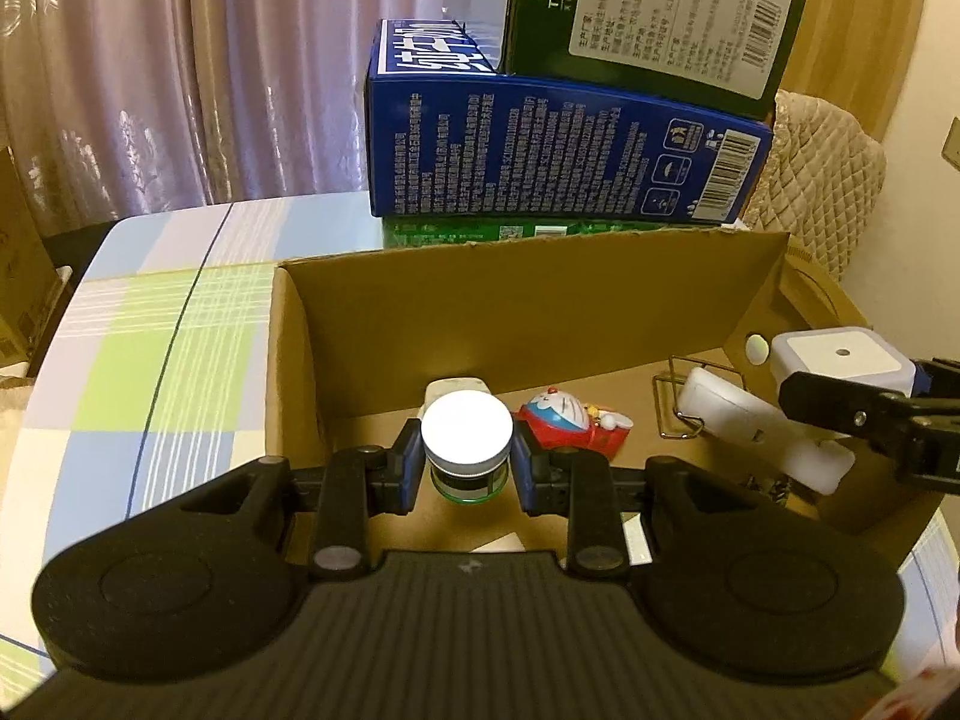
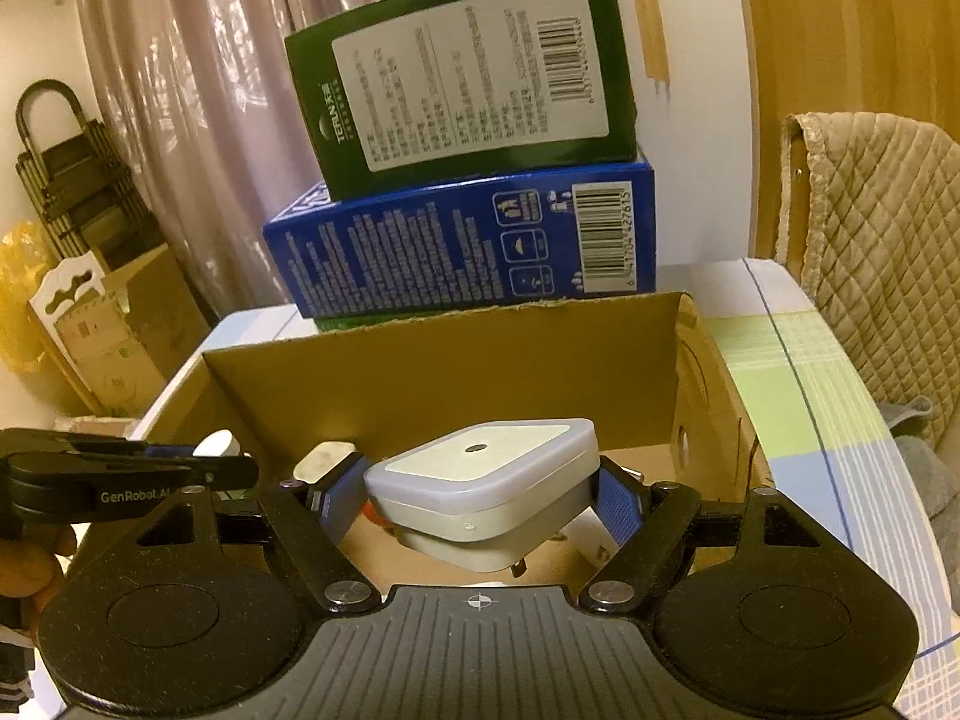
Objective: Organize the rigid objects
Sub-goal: 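Lower the jar and night-light into the box and open both tools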
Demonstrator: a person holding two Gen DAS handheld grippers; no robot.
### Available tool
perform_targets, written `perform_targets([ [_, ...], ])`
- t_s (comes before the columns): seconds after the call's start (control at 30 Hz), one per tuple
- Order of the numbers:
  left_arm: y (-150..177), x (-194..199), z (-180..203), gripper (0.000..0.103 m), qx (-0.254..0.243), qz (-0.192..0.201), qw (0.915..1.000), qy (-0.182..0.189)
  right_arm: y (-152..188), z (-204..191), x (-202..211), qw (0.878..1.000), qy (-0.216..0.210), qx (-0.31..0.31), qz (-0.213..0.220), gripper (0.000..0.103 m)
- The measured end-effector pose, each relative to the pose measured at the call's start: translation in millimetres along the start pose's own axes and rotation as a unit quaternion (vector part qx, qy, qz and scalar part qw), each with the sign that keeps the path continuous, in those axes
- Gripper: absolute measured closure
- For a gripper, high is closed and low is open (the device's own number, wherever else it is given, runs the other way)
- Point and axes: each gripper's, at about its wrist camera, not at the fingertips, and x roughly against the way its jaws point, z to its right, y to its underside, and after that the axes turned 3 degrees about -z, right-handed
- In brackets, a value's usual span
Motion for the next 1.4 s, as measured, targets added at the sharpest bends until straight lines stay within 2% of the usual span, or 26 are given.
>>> perform_targets([
  [0.37, -1.4, 2.0, 2.0, 0.076, -0.018, 0.009, 0.9996, -0.018, 2.6, 2.9, -3.2, 1.000, 0.005, -0.004, -0.011, 0.028],
  [0.97, -3.2, 28.9, 5.9, 0.076, -0.023, 0.024, 0.9994, -0.014, -1.0, -1.1, 3.0, 1.000, 0.009, -0.012, -0.025, 0.028],
  [1.4, 6.5, 26.3, 15.2, 0.076, -0.032, 0.015, 0.9994, -0.004, 1.5, 0.6, -0.9, 0.999, 0.017, -0.015, -0.038, 0.028],
])
